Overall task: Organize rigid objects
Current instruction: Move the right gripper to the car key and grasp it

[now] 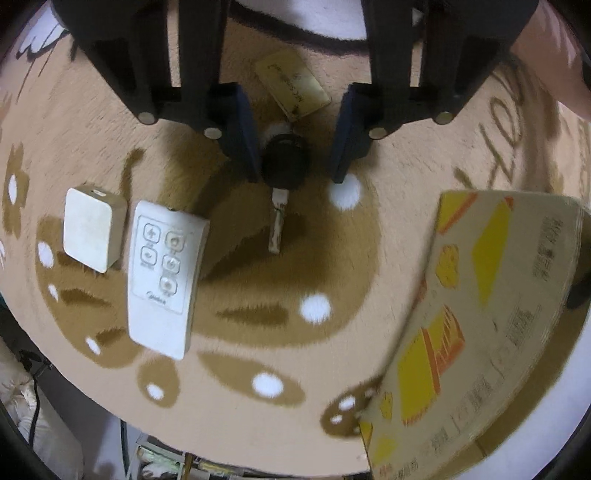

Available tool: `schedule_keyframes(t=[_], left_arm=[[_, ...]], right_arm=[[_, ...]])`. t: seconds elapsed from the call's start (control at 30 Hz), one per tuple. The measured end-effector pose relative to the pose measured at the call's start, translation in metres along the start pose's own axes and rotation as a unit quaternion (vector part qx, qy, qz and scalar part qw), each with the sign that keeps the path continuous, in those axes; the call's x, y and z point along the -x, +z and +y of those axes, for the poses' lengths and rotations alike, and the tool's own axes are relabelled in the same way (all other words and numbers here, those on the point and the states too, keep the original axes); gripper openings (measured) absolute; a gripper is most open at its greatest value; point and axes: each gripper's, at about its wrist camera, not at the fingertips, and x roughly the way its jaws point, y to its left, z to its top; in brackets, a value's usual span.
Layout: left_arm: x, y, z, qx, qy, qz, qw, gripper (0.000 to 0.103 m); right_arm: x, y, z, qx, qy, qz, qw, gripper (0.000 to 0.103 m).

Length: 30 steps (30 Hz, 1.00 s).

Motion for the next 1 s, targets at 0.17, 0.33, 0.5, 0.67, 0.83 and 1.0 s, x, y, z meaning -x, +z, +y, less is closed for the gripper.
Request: schedule_keyframes(t=[0.17, 0.33, 0.5, 0.67, 0.83, 1.0], left_arm=[[0.0, 0.0, 0.0, 0.0, 0.0, 0.0, 1.0, 0.01], [0.0, 0.0, 0.0, 0.001, -0.001, 0.0, 1.0, 0.01], [0.001, 0.0, 0.001, 0.002, -0.002, 0.001, 1.0, 0.01], [0.001, 0.0, 0.001, 0.002, -0.002, 0.001, 1.0, 0.011], [0.001, 0.0, 0.001, 0.002, -0.002, 0.001, 1.0, 0.011], [0.0, 0.0, 0.002, 0.002, -0.005, 0.001, 1.0, 0.011]], right_arm=[[-0.007, 0.004, -0.005, -0.018, 0.01, 0.006, 1.0, 0.04], [-0.002, 0.008, -0.008, -0.013, 0.005, -0.022, 1.0, 0.029], [0.001, 0.014, -0.01, -0.019, -0.001, -0.044, 0.999, 0.029], [0.003, 0.017, -0.017, -0.021, 0.001, -0.053, 0.998, 0.029], [0.013, 0.012, -0.01, -0.013, -0.005, -0.067, 0.998, 0.029], [0.032, 0.008, -0.008, -0.022, 0.006, -0.095, 0.995, 0.029]])
